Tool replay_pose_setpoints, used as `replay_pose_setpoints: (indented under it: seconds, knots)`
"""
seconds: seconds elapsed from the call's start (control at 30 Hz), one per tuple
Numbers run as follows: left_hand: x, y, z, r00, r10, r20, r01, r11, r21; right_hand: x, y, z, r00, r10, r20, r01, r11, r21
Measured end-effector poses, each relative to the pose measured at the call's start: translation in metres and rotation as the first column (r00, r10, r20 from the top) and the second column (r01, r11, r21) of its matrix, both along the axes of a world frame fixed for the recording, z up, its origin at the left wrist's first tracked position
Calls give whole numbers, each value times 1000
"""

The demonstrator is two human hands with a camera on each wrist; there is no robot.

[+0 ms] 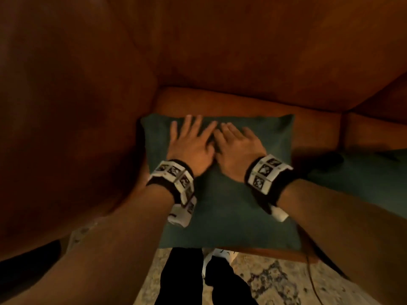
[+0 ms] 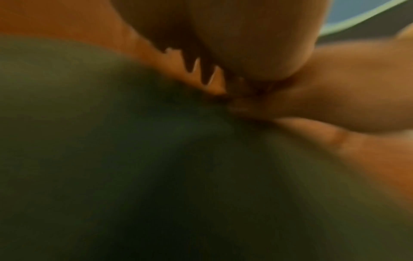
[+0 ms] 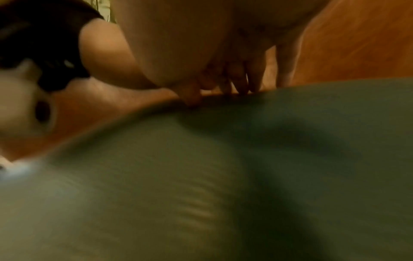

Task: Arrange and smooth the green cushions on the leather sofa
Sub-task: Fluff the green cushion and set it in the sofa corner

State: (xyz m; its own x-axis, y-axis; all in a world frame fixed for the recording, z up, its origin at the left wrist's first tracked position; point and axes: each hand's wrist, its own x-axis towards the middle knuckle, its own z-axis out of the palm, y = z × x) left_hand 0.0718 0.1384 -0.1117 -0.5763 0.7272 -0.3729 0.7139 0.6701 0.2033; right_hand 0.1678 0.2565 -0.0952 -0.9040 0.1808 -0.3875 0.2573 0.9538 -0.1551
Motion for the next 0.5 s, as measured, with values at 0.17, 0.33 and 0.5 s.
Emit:
replay_pose_setpoints:
  seconds: [0.17, 0.33, 0.5]
  knots:
    - [-86, -53, -27, 894, 437, 101, -385, 863, -326, 37, 107, -4, 901, -388, 196, 361, 919, 159]
    - [-61, 3, -22, 980, -180, 85, 172, 980, 94, -19, 67, 1, 988, -122, 98, 123, 992, -1]
    - [-100, -13, -48, 974, 92, 206, -41, 970, -242, -19, 92, -24, 945, -114, 308, 115, 993, 15]
